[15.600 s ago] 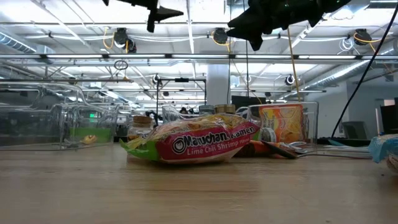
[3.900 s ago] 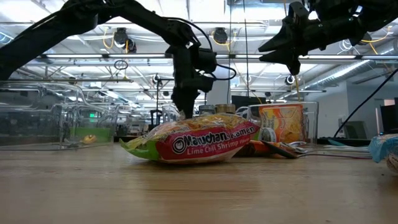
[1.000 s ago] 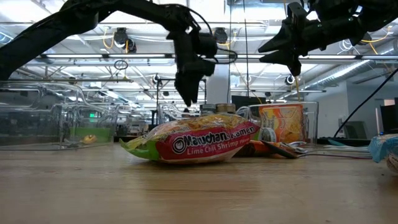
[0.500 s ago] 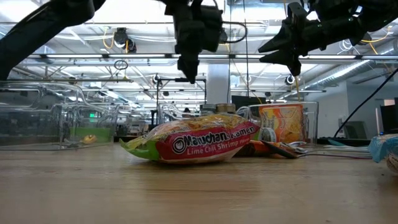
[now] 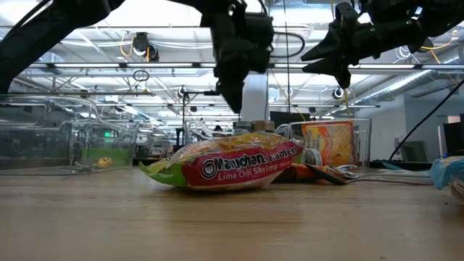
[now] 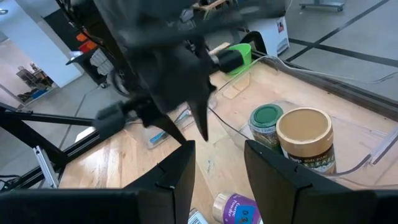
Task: Pick & Place Food Item
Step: Put the blue spoon into the left transparent bin
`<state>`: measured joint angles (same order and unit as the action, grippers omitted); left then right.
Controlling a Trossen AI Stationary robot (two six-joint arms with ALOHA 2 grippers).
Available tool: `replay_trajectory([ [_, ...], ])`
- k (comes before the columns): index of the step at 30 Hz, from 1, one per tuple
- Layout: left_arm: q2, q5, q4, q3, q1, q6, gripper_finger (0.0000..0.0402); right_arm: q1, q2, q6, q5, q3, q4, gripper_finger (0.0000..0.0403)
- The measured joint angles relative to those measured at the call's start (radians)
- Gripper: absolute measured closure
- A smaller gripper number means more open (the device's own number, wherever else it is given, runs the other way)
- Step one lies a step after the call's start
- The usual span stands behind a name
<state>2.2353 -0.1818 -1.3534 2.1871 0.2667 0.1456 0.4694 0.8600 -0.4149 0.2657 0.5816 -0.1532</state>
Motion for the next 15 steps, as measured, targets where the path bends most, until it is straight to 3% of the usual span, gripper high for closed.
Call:
replay_trajectory([
  [9, 0.0, 0.096, 0.061, -0.191, 0.049, -0.053, 0.0282, 0.0, 0.0, 0.0, -0.001, 0.0, 0.0, 0.0273],
  [15, 0.001, 0.127, 0.077, -0.224, 0.083, -0.069, 0.0282, 0.0, 0.0, 0.0, -0.001, 0.0, 0.0, 0.0273],
])
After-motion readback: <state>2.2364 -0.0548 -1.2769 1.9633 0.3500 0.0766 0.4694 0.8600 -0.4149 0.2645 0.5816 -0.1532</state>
